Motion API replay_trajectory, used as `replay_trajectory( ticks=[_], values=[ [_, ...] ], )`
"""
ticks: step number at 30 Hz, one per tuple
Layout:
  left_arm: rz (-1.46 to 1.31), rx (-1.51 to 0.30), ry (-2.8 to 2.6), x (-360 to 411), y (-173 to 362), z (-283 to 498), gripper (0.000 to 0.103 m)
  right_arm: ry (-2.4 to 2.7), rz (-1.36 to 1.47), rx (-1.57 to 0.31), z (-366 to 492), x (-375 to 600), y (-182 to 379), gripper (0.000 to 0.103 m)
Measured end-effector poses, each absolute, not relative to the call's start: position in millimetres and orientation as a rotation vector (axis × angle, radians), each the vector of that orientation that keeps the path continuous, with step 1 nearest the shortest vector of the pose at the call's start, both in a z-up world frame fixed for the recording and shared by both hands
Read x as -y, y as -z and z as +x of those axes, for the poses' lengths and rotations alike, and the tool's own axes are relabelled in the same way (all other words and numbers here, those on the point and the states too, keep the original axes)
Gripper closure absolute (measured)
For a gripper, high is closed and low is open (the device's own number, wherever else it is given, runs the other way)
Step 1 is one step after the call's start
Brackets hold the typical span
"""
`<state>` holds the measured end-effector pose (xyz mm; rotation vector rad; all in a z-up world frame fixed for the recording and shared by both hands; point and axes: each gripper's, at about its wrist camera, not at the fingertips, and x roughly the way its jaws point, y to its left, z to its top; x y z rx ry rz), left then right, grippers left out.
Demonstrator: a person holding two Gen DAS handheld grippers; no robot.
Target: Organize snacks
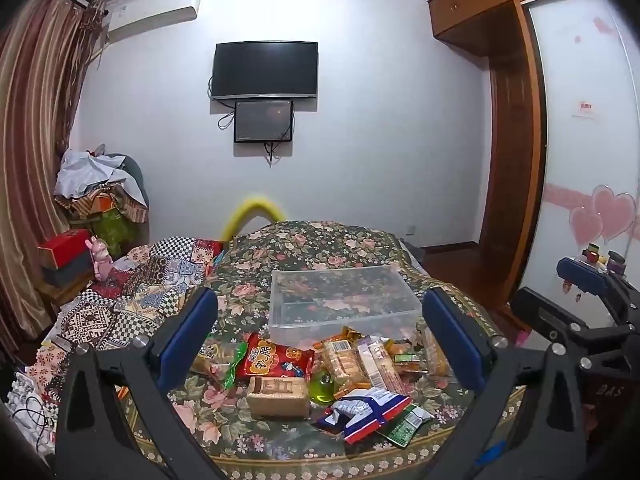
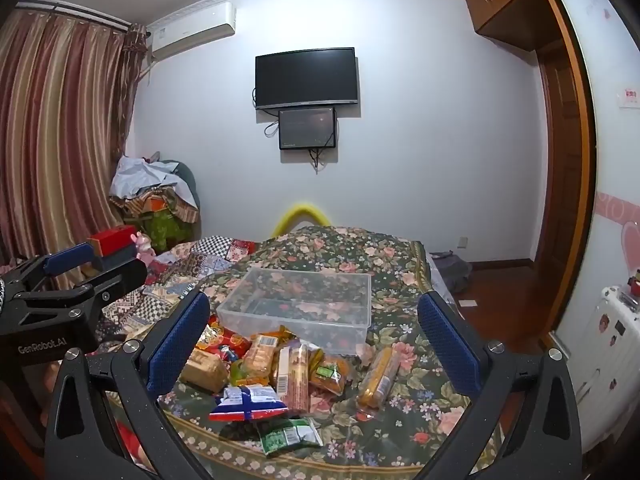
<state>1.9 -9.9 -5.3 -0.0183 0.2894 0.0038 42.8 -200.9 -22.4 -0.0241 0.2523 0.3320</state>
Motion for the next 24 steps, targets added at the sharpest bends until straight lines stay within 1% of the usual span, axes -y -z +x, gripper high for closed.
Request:
replay_trajectory(
  ticks=[24],
  values=[
    [-0.008, -0.285, -0.016, 10.7, 6.9, 1.0, 0.0, -0.322, -0.021, -0.26, 45.2, 201.4, 20.5, 0.0]
  ],
)
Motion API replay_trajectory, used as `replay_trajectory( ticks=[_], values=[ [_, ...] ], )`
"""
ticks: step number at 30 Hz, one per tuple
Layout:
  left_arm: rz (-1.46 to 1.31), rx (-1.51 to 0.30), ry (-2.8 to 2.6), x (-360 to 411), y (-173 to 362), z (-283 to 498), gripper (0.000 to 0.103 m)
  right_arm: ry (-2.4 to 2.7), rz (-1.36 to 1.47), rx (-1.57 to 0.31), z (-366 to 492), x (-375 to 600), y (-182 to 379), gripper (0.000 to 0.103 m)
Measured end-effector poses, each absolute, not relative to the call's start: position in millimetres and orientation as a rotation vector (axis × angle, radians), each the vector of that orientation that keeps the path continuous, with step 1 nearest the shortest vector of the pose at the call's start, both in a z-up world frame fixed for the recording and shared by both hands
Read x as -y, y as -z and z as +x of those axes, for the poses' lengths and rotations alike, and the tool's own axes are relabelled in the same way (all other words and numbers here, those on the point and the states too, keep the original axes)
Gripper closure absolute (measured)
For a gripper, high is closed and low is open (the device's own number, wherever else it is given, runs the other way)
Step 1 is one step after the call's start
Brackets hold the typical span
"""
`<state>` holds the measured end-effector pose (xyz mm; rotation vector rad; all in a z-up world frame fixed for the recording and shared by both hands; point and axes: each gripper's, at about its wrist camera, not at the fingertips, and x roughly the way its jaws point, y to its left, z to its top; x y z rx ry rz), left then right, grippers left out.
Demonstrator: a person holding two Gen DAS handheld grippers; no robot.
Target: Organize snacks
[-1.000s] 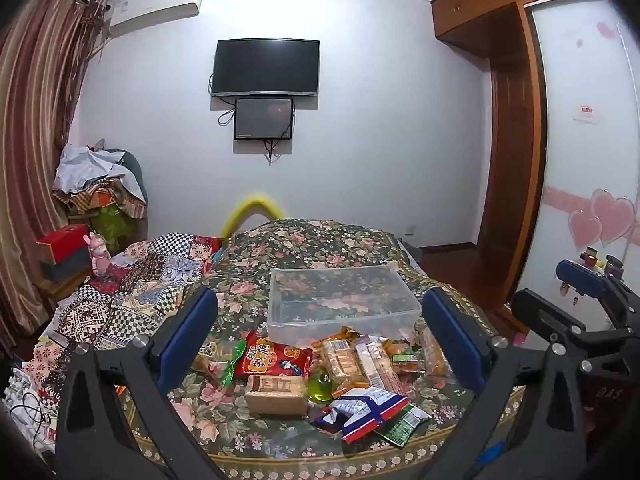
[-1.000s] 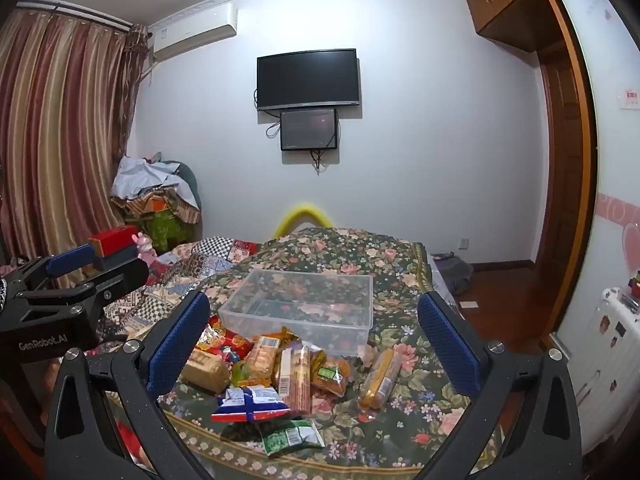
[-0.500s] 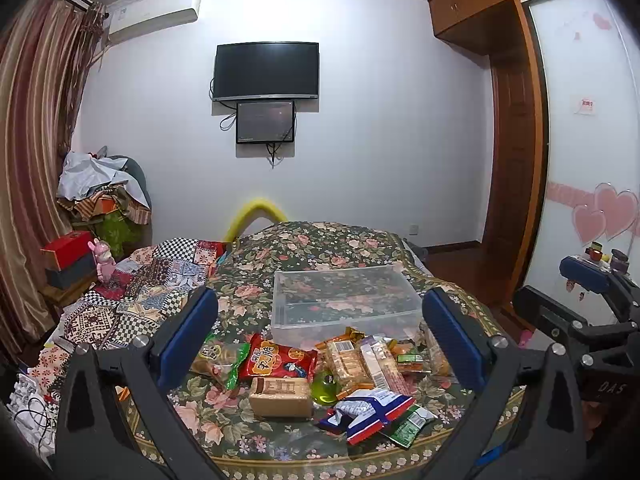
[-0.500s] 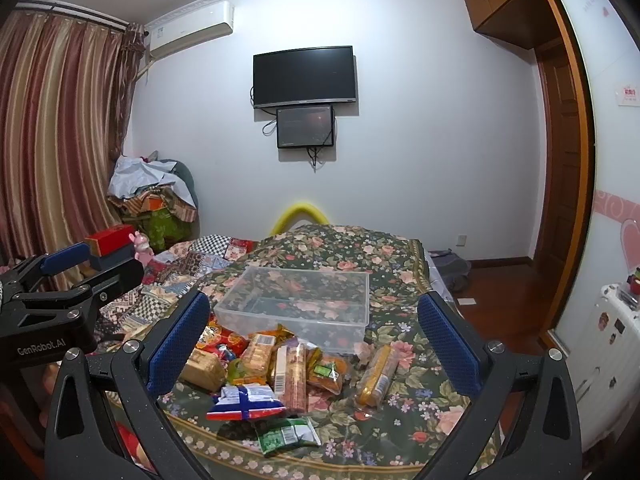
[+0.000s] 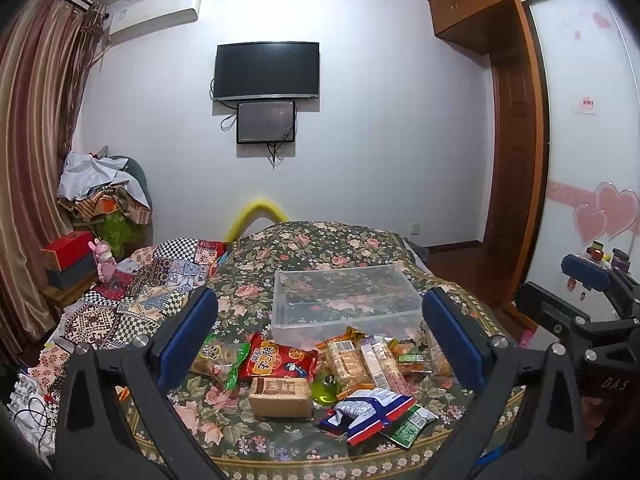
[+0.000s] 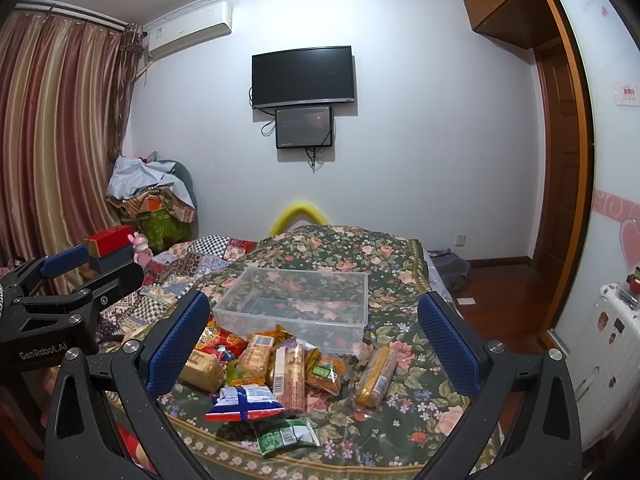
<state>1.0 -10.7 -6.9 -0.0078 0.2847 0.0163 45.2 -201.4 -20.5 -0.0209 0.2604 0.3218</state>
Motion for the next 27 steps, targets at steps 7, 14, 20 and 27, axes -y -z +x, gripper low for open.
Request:
replay_trajectory(
  ticks=[7, 14, 20, 27],
  values=[
    [-0.004, -0.286, -0.02, 11.3, 7.1, 1.5, 0.0, -0.32, -0.021, -0.261, 45.6, 201.9, 20.1, 0.0],
    [-0.005, -0.291, -0.019, 10.6, 7.8, 2.8, 0.0, -0.319, -0.02, -0.261, 45.9, 201.8, 19.5, 0.0],
    [-0.007, -0.292, -0.019, 9.9, 7.4, 3.2, 0.0, -0.319, -0.02, -0.26, 46.0, 202.5, 20.1, 0.0],
    [-0.007, -0.293, -0.019, 10.0, 7.9, 3.0, 0.0, -0.319, -0.019, -0.261, 46.0, 202.4, 19.7, 0.0]
  ],
)
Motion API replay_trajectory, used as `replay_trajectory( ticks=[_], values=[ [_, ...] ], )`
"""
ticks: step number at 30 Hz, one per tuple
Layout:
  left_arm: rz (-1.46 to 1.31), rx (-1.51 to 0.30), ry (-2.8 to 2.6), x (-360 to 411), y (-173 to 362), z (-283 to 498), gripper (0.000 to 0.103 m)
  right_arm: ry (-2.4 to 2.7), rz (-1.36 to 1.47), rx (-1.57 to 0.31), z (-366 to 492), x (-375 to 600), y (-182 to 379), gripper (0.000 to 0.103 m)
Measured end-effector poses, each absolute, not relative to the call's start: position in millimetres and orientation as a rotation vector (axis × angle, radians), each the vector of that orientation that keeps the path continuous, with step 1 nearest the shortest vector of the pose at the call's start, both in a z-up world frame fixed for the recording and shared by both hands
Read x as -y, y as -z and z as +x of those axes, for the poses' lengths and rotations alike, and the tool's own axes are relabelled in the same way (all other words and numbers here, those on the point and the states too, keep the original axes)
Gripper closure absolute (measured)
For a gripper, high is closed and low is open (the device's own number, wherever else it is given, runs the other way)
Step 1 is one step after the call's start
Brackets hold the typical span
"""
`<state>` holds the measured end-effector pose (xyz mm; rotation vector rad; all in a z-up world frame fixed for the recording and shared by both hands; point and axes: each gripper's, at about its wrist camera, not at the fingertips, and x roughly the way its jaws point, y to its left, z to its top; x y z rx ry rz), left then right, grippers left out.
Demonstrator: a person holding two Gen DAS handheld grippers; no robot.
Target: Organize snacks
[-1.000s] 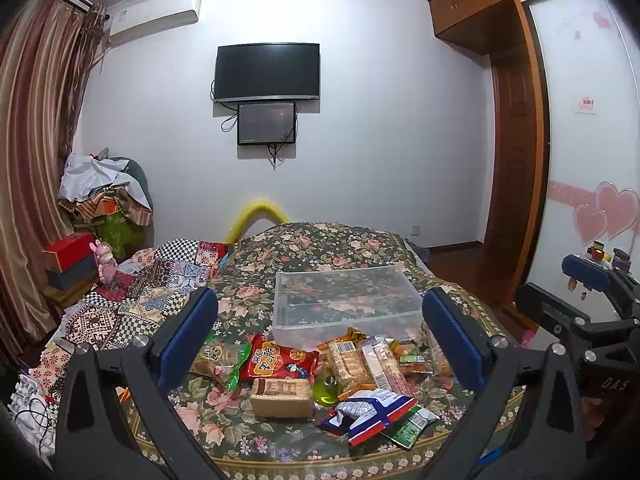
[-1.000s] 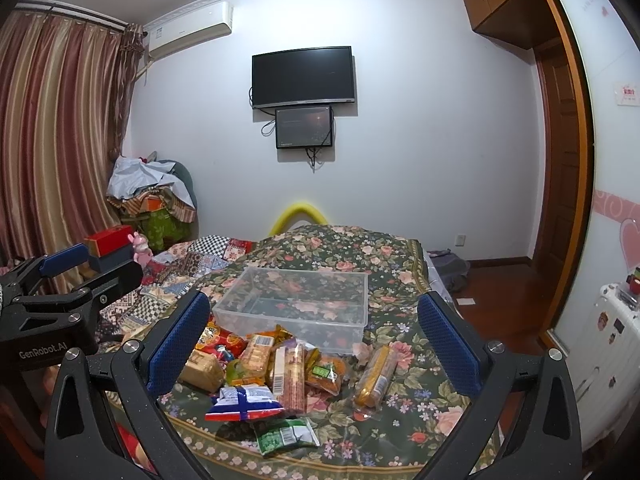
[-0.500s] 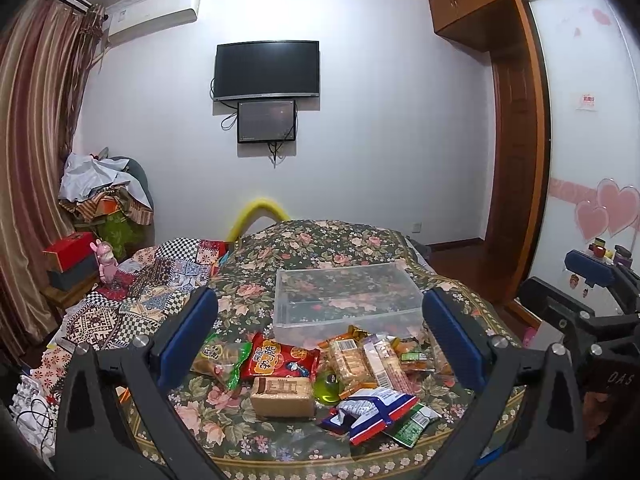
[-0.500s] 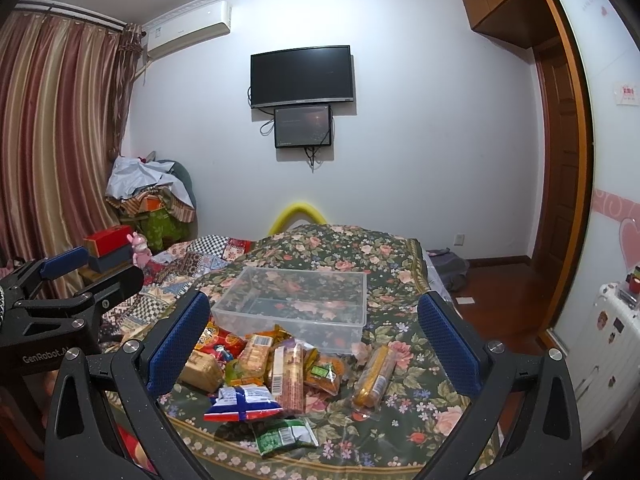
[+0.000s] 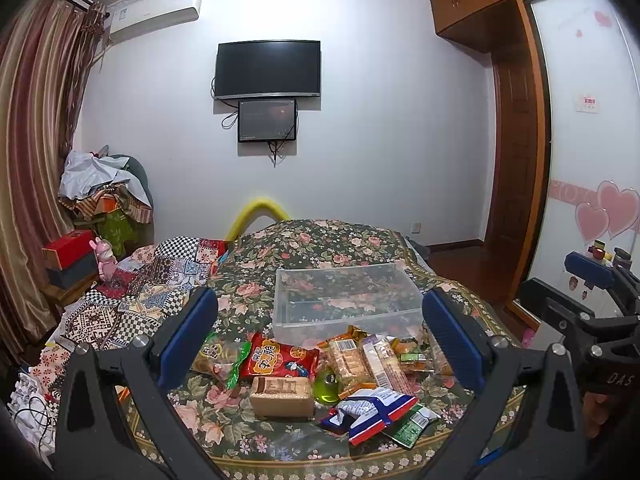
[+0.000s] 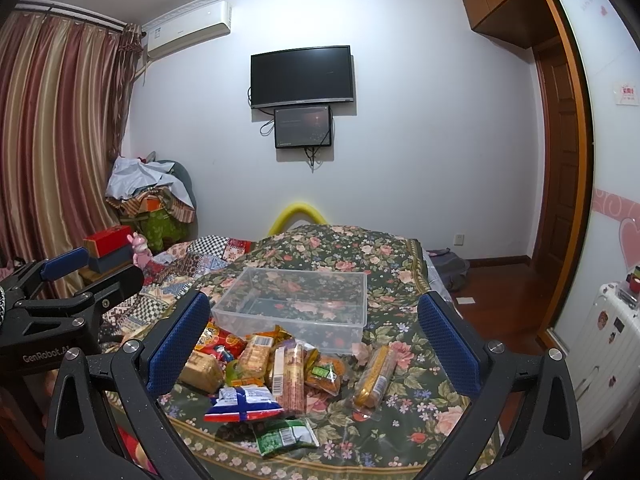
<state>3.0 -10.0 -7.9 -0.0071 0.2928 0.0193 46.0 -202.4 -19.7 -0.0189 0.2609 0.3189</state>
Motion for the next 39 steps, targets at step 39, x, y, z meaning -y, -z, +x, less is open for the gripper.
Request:
replay_trajectory(
  ticks=[39],
  values=[
    [-0.026, -0.568, -0.125, -48.6, 103.9, 81.5, 0.0, -0.283, -0.029, -0.514, 109.0, 207.6, 87.3, 0.004]
  ],
)
